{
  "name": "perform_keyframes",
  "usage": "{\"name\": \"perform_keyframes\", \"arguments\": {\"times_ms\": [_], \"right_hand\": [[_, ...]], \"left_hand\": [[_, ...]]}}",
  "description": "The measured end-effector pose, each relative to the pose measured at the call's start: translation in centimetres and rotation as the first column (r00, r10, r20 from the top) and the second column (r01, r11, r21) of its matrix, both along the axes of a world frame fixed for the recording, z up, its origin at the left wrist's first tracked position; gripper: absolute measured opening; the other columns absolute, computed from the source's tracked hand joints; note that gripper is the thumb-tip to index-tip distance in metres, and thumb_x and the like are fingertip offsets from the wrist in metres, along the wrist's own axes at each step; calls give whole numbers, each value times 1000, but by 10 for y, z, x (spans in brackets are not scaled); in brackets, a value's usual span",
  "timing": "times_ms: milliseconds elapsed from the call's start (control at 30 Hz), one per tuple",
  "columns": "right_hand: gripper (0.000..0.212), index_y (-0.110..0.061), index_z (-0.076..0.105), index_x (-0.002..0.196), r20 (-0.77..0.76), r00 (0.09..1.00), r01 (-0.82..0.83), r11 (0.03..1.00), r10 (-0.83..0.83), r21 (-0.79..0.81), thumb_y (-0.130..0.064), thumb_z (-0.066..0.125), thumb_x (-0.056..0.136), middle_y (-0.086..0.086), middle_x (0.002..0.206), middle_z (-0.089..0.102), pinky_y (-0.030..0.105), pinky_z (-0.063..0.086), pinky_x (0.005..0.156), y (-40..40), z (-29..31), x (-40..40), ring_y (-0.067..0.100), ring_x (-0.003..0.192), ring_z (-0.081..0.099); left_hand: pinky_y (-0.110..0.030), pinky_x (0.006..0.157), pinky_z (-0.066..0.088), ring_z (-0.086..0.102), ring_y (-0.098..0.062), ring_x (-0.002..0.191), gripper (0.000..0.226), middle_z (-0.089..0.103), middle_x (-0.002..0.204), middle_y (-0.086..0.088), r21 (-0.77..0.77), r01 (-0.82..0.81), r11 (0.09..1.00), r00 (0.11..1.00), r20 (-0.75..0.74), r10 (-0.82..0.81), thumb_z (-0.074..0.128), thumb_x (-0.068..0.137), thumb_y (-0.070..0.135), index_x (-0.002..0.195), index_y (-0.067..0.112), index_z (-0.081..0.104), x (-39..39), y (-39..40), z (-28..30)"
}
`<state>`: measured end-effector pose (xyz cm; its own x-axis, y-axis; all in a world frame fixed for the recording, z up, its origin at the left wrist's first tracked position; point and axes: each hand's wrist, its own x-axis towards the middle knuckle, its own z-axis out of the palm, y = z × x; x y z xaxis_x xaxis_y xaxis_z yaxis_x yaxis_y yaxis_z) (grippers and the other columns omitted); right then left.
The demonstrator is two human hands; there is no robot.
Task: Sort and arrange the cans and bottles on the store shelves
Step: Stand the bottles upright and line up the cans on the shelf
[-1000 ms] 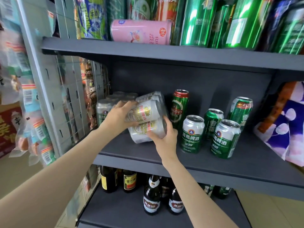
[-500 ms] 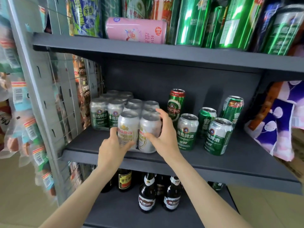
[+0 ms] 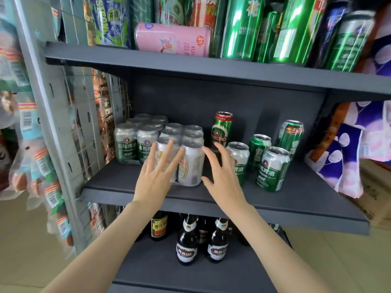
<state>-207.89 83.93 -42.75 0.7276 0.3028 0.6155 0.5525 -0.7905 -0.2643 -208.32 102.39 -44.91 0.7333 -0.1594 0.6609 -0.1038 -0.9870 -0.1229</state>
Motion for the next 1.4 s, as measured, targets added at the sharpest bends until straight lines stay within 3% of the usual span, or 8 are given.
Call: {"name": "perform_keyframes", "arguments": {"times_ms": [133,233,367,533,700,833,1100,1400], "right_hand": [[71,-16,41,137,149,976,160,987,-160,16,-15,76,75,14,142,33,46,31,109,-38,18,8,33,132,31],[73,-19,34,142,-1,966,252,948,-257,-194,-25,72,79,10,143,32,45,21,113,-58,28,19,31,130,32],[74,-24,31,141,37,952,298,896,-303,-330,-31,71,79,4,140,33,46,4,116,-68,25,27,27,121,45],[70,-23,30,141,27,952,293,877,-306,-382,-36,67,82,2,139,32,48,-6,115,-59,32,31,26,122,45],[56,-23,45,132,-7,971,239,969,-240,-62,-45,63,83,-1,132,44,47,7,115,-99,64,40,19,127,38],[57,-15,53,127,-112,914,406,881,-390,243,-32,74,77,14,128,47,46,31,105,-157,79,63,35,118,43],[89,-29,19,148,-354,807,541,832,-472,124,-23,74,79,18,153,3,48,24,110,-198,72,108,42,137,18],[59,-7,39,116,-244,908,418,779,-340,467,-15,78,73,19,122,41,32,39,89,-207,65,114,30,108,48]], "left_hand": [[-51,108,21,27,-39,136,121,30,148,-19,130,-7,992,1000,23,4,90,45,38,144,12,26,0,-7,1],[-56,102,35,39,-46,127,128,43,140,-21,154,-61,986,998,0,62,90,40,47,142,9,24,5,-20,10],[-59,95,39,48,-48,114,135,50,136,-12,179,-123,976,985,-98,142,80,41,65,145,28,2,19,-26,18],[-58,110,16,16,-47,136,119,11,155,-11,164,-174,971,956,-207,207,59,78,60,129,30,-44,38,-40,26],[-59,111,4,-1,-47,138,100,-5,156,-11,143,-219,965,929,-271,251,48,90,49,120,29,-45,46,-51,39],[-59,111,3,-3,-47,138,95,-5,155,-11,121,-230,966,908,-331,258,47,89,54,139,30,-30,42,-62,48],[-58,110,-6,-9,-48,139,81,-8,156,-10,70,-288,955,829,-481,285,45,88,55,146,34,-7,41,-78,69],[-52,114,-1,-7,-46,140,82,-8,156,-12,65,-276,959,823,-500,271,50,89,45,146,32,-7,36,-81,77]]}}
